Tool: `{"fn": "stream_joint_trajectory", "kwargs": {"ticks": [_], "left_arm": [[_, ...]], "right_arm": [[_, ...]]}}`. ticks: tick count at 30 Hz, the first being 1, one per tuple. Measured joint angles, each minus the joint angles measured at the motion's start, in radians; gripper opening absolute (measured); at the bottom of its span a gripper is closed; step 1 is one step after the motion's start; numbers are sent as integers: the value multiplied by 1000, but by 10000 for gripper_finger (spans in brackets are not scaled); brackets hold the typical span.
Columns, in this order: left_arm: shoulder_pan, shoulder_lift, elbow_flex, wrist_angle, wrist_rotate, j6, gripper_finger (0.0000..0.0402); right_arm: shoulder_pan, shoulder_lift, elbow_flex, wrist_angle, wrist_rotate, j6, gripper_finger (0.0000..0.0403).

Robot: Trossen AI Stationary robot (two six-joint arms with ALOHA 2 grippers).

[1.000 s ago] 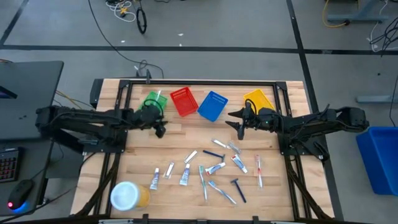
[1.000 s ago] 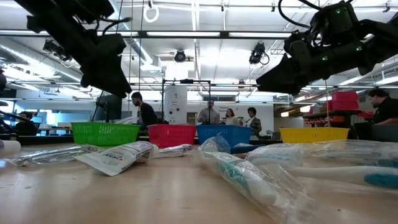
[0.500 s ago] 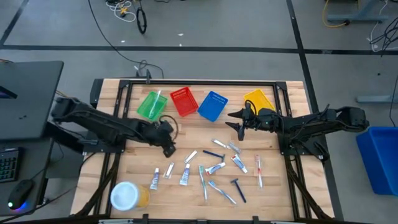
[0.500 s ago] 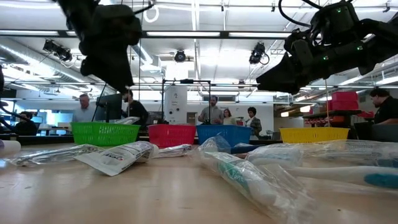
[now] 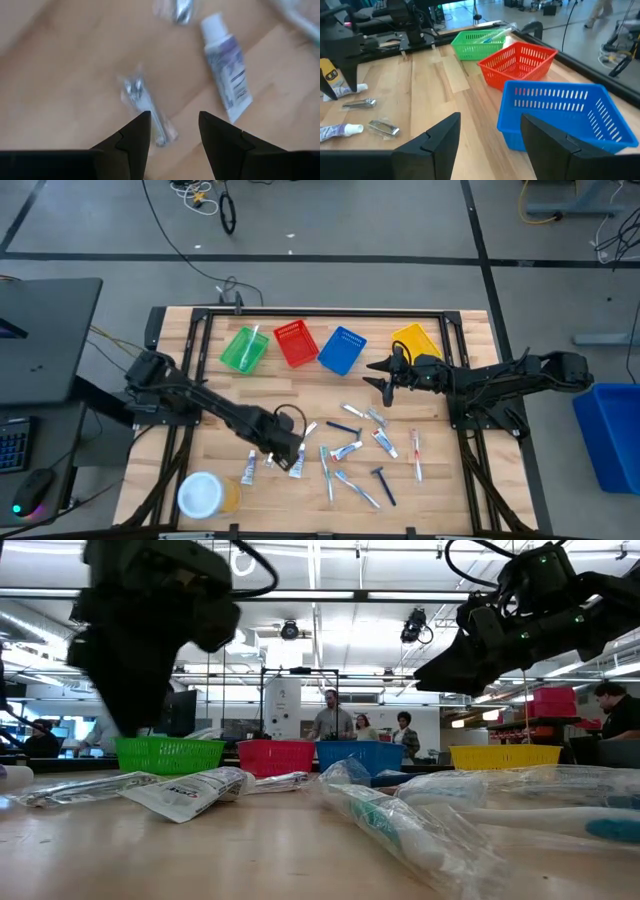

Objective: Pick & Place Travel size toiletries
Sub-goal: Put the nail cutter into the red basket

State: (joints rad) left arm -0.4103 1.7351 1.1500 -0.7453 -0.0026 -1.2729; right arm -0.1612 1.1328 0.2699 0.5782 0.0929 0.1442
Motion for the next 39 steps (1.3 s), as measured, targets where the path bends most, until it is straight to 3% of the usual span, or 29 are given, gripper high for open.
{"fn": "stream_joint_trajectory", "kwargs": {"ticks": [9,23,27,34,39], "left_arm": [[-68,21,-41,1,-131,-183,184],[-70,112,-38,20,-101,-163,181],[-70,115,-38,25,-108,-147,155],[-66,115,-39,18,-122,-160,75],[-55,97,-39,32,-205,-159,51]], "right_arm": [[0,0,0,-11,0,6,207],[-1,3,0,28,1,6,205],[-1,11,0,29,2,6,206],[-1,14,0,29,2,5,202],[-1,14,0,31,2,5,204]]}}
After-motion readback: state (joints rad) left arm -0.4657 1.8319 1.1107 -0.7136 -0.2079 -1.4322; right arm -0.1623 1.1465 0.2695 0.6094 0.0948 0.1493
